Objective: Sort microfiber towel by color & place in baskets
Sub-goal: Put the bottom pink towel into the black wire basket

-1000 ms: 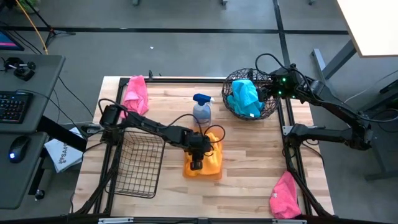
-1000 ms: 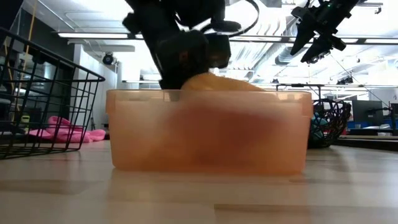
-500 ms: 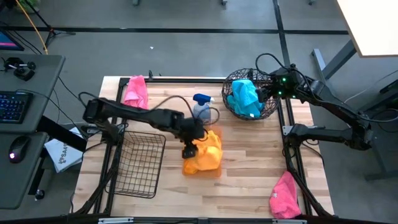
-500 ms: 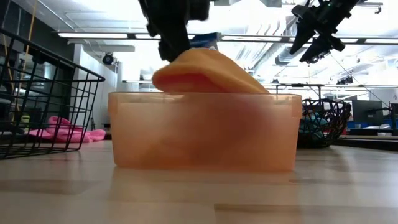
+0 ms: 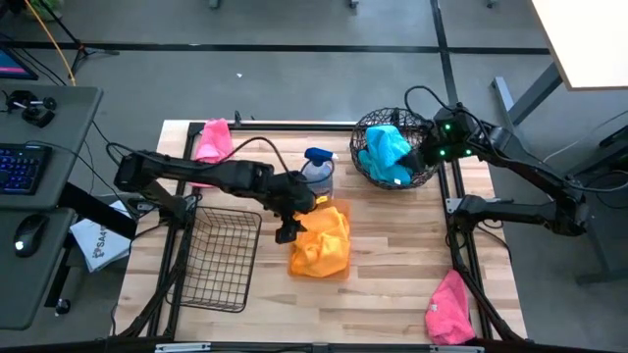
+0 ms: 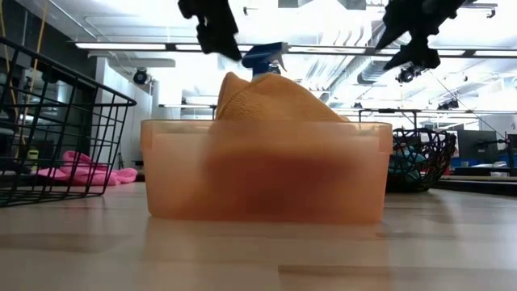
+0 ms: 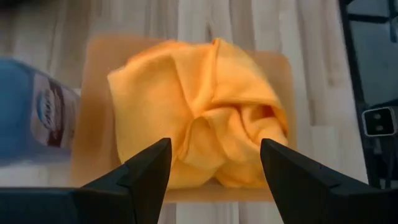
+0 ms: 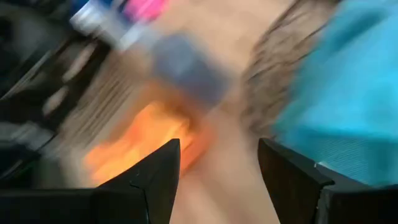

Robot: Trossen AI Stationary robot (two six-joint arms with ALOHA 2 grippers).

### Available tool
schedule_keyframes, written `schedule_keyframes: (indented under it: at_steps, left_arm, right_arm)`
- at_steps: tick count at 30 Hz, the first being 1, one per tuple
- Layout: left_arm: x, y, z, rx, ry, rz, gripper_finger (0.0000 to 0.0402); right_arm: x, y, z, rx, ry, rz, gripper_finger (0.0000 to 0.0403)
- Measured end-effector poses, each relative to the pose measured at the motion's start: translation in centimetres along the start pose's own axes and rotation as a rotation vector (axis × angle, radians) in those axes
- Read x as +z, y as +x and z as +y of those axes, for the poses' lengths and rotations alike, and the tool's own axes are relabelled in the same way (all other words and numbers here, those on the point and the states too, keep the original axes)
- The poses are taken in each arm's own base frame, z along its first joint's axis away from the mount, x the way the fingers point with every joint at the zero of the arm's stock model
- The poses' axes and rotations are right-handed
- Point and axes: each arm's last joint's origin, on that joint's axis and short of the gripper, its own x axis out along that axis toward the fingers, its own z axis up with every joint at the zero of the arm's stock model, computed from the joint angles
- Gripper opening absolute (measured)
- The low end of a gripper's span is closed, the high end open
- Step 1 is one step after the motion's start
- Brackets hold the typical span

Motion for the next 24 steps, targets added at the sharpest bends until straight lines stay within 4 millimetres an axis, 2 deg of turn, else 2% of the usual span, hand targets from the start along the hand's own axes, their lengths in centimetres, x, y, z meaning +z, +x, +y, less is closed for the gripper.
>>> schedule_keyframes:
  at_steps: [3, 7, 10, 12, 17, 21, 24]
  left_arm:
    - [-0.5, -1.3, -0.1, 0.025, -0.006, -0.075, 0.0235]
    - [-1.8, -3.2, 0.6, 0.067, -0.079, -0.246, 0.0235]
    - [-3.4, -4.2, 1.5, 0.088, -0.169, -0.369, 0.0235]
    - [-4.4, -4.8, 1.9, 0.100, -0.229, -0.447, 0.0235]
    - [-6.4, -5.9, 2.4, 0.129, -0.338, -0.577, 0.0235]
    - [-6.7, -6.7, 2.4, 0.148, -0.368, -0.626, 0.0235]
    - [-6.6, -7.0, 2.4, 0.162, -0.339, -0.643, 0.0235]
  right_arm:
    - [-1.1, 0.2, 1.0, 0.121, 0.002, 0.133, 0.0211]
    - [-3.6, 0.7, 2.7, 0.136, -0.012, 0.315, 0.0211]
    - [-6.3, 1.6, 3.7, 0.125, 0.016, 0.447, 0.0211]
    - [-8.3, 2.3, 4.3, 0.112, 0.043, 0.530, 0.0211]
    - [-14.9, 4.5, 4.9, 0.040, 0.127, 0.746, 0.0211]
    - [-19.9, 5.3, 4.7, -0.021, 0.243, 0.878, 0.0211]
    - [-22.6, 5.4, 4.5, -0.109, 0.320, 0.947, 0.0211]
